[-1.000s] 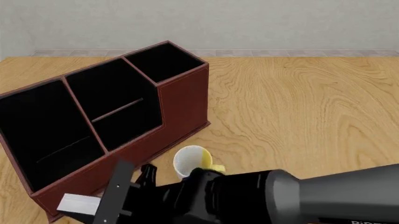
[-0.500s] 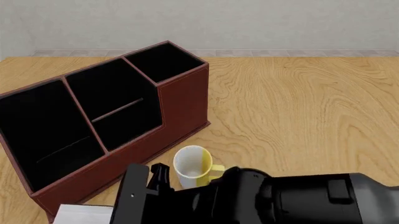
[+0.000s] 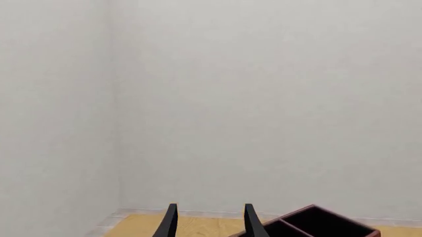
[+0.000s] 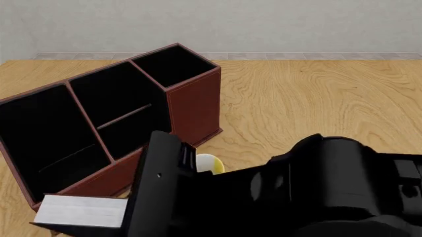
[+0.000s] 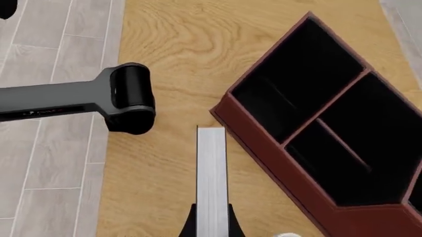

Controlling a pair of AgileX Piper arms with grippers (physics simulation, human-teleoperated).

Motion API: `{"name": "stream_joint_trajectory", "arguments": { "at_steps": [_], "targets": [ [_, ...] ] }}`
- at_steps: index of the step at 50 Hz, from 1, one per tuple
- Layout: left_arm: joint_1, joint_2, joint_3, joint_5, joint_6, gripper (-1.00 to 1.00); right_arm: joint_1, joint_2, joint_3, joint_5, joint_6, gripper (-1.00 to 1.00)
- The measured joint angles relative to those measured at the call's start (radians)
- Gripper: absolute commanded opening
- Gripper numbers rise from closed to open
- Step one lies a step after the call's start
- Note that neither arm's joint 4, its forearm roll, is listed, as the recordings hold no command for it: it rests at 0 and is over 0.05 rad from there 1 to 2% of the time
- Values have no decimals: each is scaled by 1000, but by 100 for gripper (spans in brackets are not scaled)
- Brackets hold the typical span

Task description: Pick up the book and place it in the right compartment of the caddy.

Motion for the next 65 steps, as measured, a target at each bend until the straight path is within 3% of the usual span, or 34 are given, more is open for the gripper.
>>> {"name": "stream_joint_trajectory", "arguments": {
  "at_steps": [19,36,49,65],
  "targets": [
    [-13,0,-38,41,-19,100,-85,-109,-168,198,51,-100],
    [-59,0,-37,65,-16,100,-208,-145,-391,390,85,-100],
    [-131,0,44,52,11,100,-307,-127,-560,487,73,-100],
    [-253,0,163,58,44,100,-388,-77,-681,523,59,-100]
  ]
}}
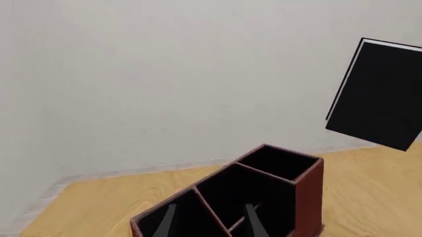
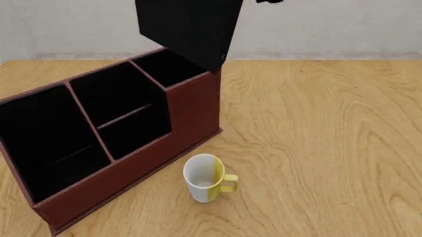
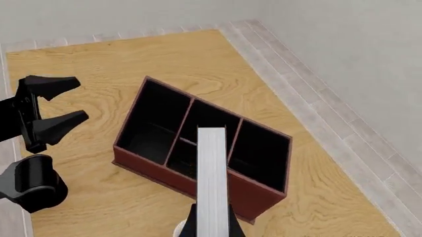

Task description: Pick up the book and place it in the right compartment of the caddy.

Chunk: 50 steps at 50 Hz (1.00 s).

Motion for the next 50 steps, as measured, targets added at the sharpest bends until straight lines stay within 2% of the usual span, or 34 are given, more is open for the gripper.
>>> {"name": "stream_joint_trajectory", "arguments": {
  "at_steps": [24,50],
  "targets": [
    [-187,0,115,12,38,100,-70,76,-113,38,-20,-100],
    [-235,0,156,-15,50,100,-125,244,-289,99,-18,-100]
  ]
}}
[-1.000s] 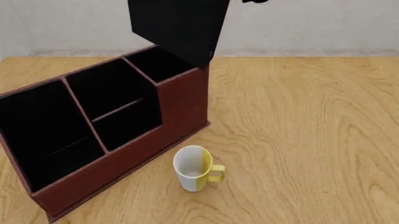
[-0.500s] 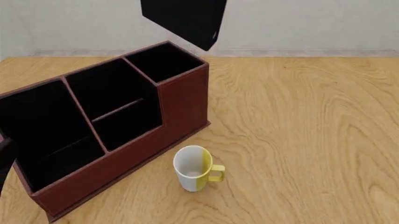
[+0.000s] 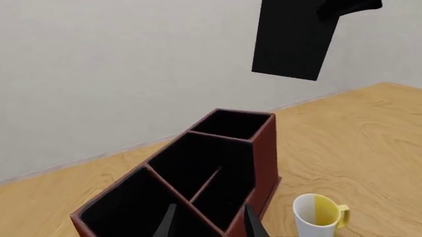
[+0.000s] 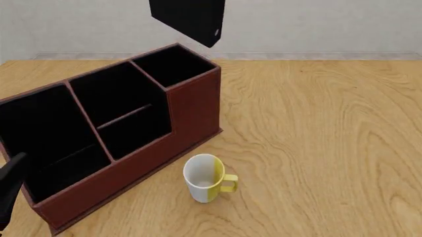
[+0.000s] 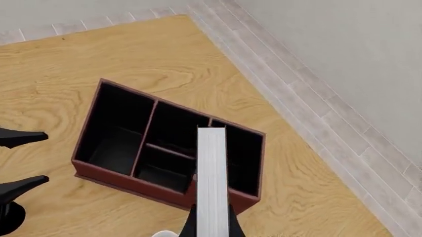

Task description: Pick up the book and place it in the right compartment of the caddy.

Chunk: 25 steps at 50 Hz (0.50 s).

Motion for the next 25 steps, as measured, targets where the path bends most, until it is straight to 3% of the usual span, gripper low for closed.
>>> {"name": "stream_joint_trajectory", "arguments": {
  "at_steps": [25],
  "targets": [
    [22,0,-28,10,-3,100,-67,215,-224,45,48,-100]
  ]
}}
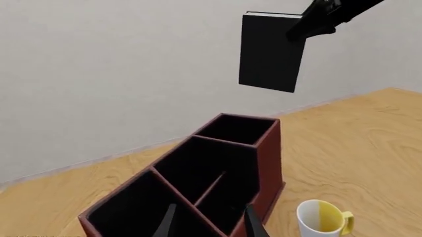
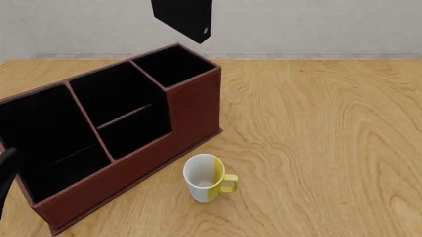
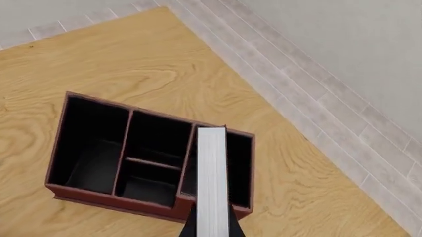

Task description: Pick up the book and place it in the right compartment of the caddy.

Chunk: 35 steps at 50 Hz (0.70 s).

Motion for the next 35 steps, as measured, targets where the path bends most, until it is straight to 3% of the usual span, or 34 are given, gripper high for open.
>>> {"name": "stream_joint_trajectory", "arguments": {
  "at_steps": [19,35],
  "targets": [
    [28,0,34,-34,-1,100,-33,146,-112,-10,-1,-100],
    [49,0,49,-43,-3,100,-37,213,-122,-47,-2,-100]
  ]
}}
